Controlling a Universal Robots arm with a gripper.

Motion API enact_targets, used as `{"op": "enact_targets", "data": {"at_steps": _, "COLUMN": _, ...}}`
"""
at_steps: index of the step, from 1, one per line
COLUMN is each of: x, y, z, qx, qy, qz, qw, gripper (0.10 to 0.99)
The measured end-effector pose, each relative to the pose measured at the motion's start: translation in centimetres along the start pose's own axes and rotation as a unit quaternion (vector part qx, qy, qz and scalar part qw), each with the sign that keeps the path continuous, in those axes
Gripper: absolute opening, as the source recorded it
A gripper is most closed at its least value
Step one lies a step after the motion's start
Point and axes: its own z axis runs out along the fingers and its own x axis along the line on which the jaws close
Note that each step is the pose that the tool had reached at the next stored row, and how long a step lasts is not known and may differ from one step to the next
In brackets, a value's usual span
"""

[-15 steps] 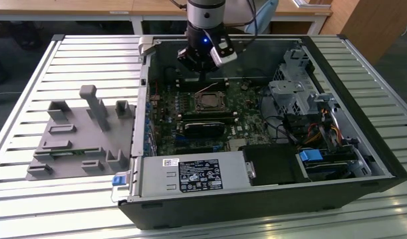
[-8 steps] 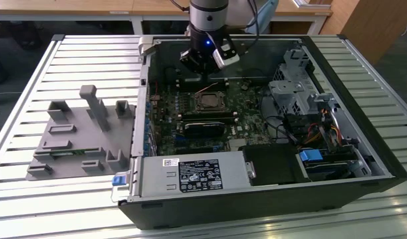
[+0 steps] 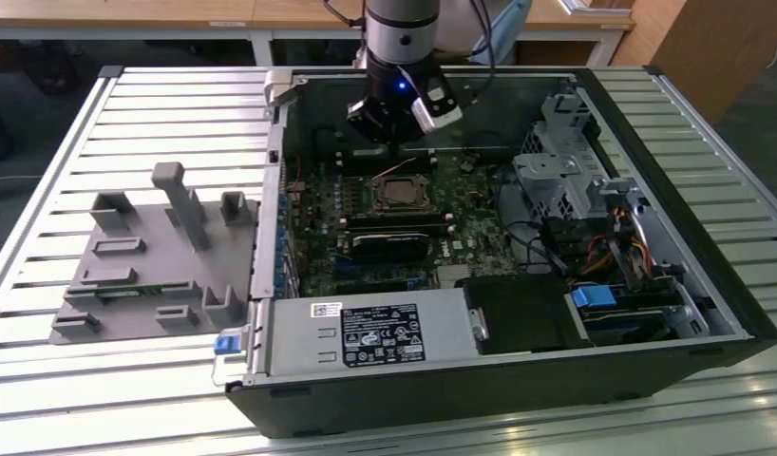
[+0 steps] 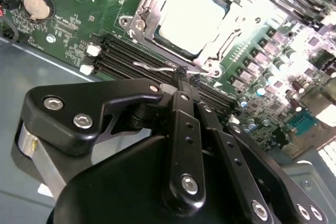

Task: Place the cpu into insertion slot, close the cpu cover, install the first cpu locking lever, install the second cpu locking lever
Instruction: 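Install the first cpu locking lever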

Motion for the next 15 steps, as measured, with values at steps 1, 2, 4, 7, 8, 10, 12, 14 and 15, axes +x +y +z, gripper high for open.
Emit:
{"op": "enact_targets", "data": {"at_steps": 1, "x": -0.09, "y": 0.00, "z": 0.07, "qx": 0.0000, "qy": 0.0000, "qz": 0.000, "qw": 1.0000, "gripper": 0.106}}
{"op": "enact_targets", "data": {"at_steps": 2, "x": -0.18, "y": 0.01, "z": 0.15, "qx": 0.0000, "qy": 0.0000, "qz": 0.000, "qw": 1.0000, "gripper": 0.106}}
{"op": "enact_targets", "data": {"at_steps": 4, "x": -0.36, "y": 0.04, "z": 0.29, "qx": 0.0000, "qy": 0.0001, "qz": -0.001, "qw": 1.0000, "gripper": 0.106}}
{"op": "enact_targets", "data": {"at_steps": 7, "x": -0.57, "y": 0.11, "z": 0.56, "qx": -0.0001, "qy": 0.0000, "qz": -0.001, "qw": 1.0000, "gripper": 0.106}}
{"op": "enact_targets", "data": {"at_steps": 8, "x": -0.65, "y": 0.13, "z": 0.64, "qx": 0.0000, "qy": 0.0000, "qz": -0.001, "qw": 1.0000, "gripper": 0.106}}
{"op": "enact_targets", "data": {"at_steps": 10, "x": -0.80, "y": 0.23, "z": 0.81, "qx": 0.0000, "qy": 0.0001, "qz": -0.001, "qw": 1.0000, "gripper": 0.106}}
{"op": "enact_targets", "data": {"at_steps": 12, "x": -0.93, "y": 0.38, "z": 0.96, "qx": 0.0000, "qy": 0.0000, "qz": -0.001, "qw": 1.0000, "gripper": 0.106}}
{"op": "enact_targets", "data": {"at_steps": 14, "x": -1.05, "y": 0.48, "z": 1.08, "qx": 0.0000, "qy": 0.0000, "qz": -0.001, "qw": 1.0000, "gripper": 0.106}}
{"op": "enact_targets", "data": {"at_steps": 15, "x": -1.11, "y": 0.50, "z": 1.13, "qx": -0.0001, "qy": 0.0000, "qz": -0.001, "qw": 1.0000, "gripper": 0.106}}
